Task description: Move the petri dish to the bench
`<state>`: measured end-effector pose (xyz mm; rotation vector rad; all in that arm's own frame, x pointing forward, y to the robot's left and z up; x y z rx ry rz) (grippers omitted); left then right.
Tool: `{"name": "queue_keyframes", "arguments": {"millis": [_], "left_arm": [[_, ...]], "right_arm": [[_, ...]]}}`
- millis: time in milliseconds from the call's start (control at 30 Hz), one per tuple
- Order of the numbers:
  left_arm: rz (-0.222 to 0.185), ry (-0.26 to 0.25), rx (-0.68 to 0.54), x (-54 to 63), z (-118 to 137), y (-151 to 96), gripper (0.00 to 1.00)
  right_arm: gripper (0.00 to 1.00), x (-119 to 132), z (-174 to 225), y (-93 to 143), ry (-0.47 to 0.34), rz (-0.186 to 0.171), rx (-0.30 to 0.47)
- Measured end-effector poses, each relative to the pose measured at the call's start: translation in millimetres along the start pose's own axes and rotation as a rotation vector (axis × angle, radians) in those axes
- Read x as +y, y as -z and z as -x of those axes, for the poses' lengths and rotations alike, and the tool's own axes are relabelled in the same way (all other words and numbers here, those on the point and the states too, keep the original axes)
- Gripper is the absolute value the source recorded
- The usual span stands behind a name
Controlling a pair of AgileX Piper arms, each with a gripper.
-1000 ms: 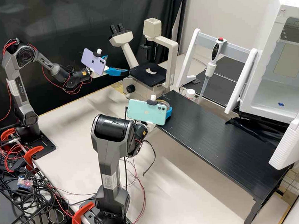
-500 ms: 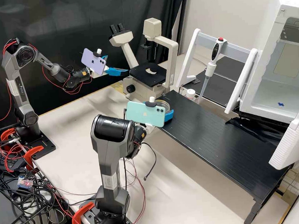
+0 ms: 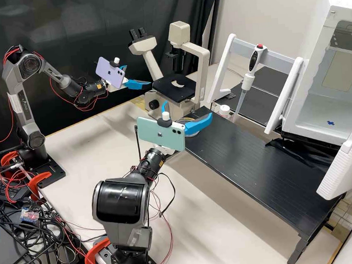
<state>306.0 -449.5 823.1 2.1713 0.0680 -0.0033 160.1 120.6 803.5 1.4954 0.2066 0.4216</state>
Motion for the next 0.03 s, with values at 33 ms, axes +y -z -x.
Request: {"name": "queue_keyframes", "arguments": {"millis": [33], "left_arm": [[0.0, 0.0, 0.0, 0.0, 0.0, 0.0, 1.0]], "right_arm": [[1.0, 3.5, 0.1, -4.2, -0.018, -0.018, -0.014]]}}
